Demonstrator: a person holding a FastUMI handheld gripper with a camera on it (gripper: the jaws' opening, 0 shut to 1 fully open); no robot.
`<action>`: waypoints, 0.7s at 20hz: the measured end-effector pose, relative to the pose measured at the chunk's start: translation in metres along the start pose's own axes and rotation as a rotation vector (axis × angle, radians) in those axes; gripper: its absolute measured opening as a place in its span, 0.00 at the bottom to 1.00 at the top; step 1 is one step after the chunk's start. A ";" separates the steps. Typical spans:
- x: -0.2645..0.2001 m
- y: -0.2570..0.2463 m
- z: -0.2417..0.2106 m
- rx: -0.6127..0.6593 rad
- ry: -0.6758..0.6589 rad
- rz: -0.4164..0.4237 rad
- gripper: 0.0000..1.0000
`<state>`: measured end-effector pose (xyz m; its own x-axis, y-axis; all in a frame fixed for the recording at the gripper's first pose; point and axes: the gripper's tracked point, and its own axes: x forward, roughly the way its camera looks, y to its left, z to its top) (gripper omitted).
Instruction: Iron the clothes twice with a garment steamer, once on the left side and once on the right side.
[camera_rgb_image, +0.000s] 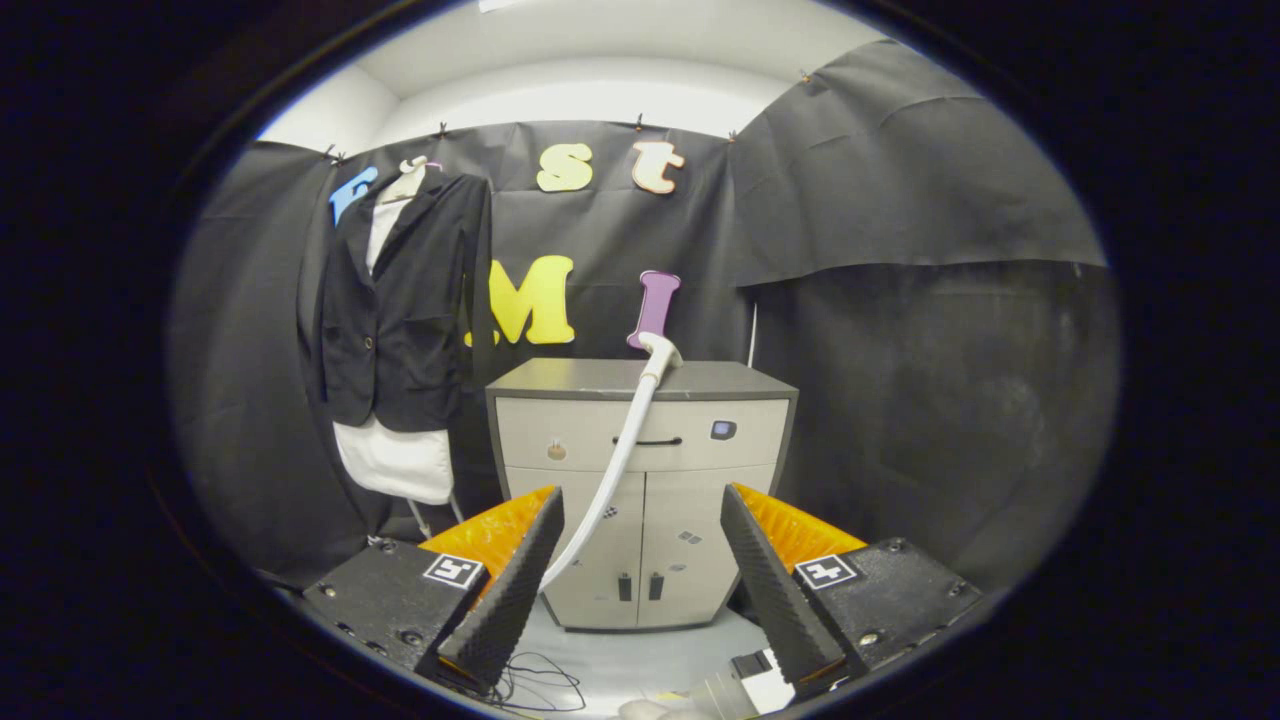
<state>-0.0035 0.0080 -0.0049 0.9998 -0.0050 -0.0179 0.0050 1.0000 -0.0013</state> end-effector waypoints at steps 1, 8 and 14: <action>0.001 0.001 0.002 0.002 0.000 0.002 0.98; 0.036 -0.005 0.026 0.018 0.021 0.001 0.98; 0.110 -0.036 0.053 0.058 0.058 0.001 0.98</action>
<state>0.1077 -0.0281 0.0462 0.9971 -0.0028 -0.0756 0.0071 0.9983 0.0571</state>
